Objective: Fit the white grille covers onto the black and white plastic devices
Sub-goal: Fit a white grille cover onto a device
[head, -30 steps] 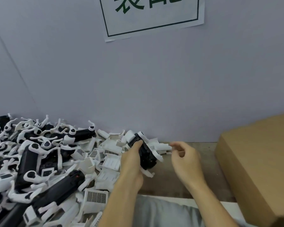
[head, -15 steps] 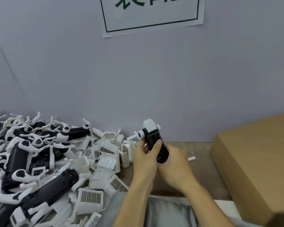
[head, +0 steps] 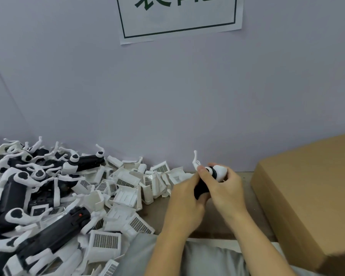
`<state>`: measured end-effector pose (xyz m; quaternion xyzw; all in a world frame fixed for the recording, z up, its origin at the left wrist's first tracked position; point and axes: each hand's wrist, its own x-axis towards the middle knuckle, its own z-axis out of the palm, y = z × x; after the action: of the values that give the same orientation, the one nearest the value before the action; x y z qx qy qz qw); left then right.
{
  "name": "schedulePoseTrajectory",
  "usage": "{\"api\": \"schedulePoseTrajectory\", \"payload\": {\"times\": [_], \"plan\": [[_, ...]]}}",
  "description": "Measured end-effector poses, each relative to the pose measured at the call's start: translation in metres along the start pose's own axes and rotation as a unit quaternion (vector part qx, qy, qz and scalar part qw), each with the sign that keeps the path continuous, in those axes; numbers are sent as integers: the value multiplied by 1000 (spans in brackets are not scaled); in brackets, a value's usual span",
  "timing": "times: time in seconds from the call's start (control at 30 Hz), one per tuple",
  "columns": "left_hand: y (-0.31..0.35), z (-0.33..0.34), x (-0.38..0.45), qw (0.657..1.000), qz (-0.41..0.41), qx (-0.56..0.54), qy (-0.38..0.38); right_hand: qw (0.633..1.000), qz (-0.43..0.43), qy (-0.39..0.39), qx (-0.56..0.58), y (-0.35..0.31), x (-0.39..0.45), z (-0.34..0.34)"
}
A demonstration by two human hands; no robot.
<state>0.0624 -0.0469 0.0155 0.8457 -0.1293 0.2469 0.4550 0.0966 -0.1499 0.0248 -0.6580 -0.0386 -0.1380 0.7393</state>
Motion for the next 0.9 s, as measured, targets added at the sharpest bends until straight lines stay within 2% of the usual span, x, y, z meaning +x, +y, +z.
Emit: {"api": "schedulePoseTrajectory", "payload": {"times": [0.13, 0.2, 0.23, 0.3, 0.33, 0.37, 0.4, 0.43, 0.47, 0.6, 0.67, 0.77, 0.83, 0.9], "plan": [[-5, 3, 2, 999, 10, 43, 22, 1000, -18, 16, 3, 4, 3, -1], [-4, 1, 4, 998, -2, 38, 49, 999, -13, -29, 44, 4, 3, -1], [-3, 0, 5, 996, -20, 17, 80, 995, 5, -59, 77, 5, 3, 0], [1, -6, 9, 972, -125, -91, 178, 989, 52, -68, 122, 6, 5, -1], [0, -10, 12, 934, -185, -207, 225, 988, 70, -49, 126, 6, 6, -2], [0, -16, 14, 876, -235, -341, 247, 989, 83, -26, 121, 6, 8, -3], [1, -22, 15, 804, -267, -477, 234, 989, 95, -9, 111, 6, 10, -4], [1, -27, 15, 744, -280, -566, 218, 989, 107, -3, 97, 6, 10, -4], [1, -30, 15, 717, -281, -606, 202, 990, 117, -9, 74, 6, 9, -3], [2, -25, 14, 740, -260, -594, 177, 975, 166, -150, -5, 5, 1, 2], [-2, -26, 15, 740, -254, -600, 168, 956, 199, -212, 44, 1, -2, 3], [-5, -30, 14, 740, -262, -596, 168, 937, 218, -250, 114, -3, -3, 1], [-8, -29, 12, 734, -291, -589, 171, 920, 220, -300, 120, -3, -6, 0], [-9, -26, 12, 745, -323, -562, 158, 901, 214, -360, 111, -4, -11, 1]]}}
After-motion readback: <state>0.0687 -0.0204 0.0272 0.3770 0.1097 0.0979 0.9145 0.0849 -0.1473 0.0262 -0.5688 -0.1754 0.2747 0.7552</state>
